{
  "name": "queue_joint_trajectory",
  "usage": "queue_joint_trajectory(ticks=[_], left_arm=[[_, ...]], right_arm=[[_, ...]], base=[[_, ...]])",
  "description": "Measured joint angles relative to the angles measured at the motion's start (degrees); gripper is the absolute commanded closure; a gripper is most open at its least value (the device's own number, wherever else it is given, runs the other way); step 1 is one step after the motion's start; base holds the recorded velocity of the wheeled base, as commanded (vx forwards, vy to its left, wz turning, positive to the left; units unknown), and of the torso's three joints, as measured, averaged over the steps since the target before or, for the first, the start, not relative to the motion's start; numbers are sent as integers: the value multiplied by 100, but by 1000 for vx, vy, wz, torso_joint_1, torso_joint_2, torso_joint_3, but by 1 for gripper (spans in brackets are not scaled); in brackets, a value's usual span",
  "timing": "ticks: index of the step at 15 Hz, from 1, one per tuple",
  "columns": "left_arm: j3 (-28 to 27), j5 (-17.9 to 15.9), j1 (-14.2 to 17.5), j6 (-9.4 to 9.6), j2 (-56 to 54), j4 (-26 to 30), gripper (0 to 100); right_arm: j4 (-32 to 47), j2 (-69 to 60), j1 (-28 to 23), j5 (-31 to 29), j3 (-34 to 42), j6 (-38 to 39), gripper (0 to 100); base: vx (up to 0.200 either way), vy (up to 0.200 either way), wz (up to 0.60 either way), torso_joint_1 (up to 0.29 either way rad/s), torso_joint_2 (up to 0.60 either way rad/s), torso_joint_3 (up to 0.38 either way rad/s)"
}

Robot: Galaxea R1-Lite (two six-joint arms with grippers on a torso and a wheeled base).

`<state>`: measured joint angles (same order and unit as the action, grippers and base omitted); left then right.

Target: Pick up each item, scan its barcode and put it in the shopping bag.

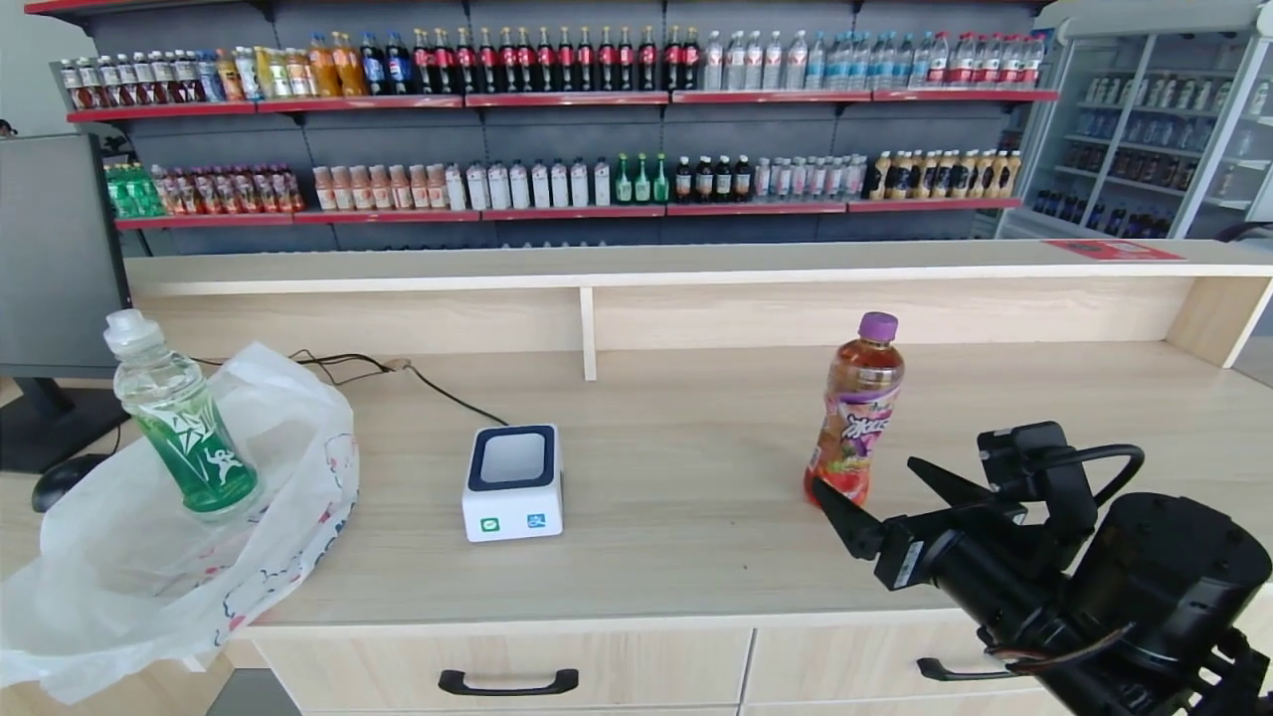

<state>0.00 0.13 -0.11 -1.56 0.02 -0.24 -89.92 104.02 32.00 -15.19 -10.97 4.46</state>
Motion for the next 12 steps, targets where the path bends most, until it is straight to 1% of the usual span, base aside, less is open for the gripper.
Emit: queue_joint_trajectory(ticks=[3,12], left_arm=[[0,0,4,0,0,0,0],[0,2,4,1,0,-24,0]], right_arm=[[0,174,-249,-2,-140,-37,0],[0,808,-428,-2,-783,-41,0]], base=[[0,0,0,0,0,0],[0,0,0,0,0,0]])
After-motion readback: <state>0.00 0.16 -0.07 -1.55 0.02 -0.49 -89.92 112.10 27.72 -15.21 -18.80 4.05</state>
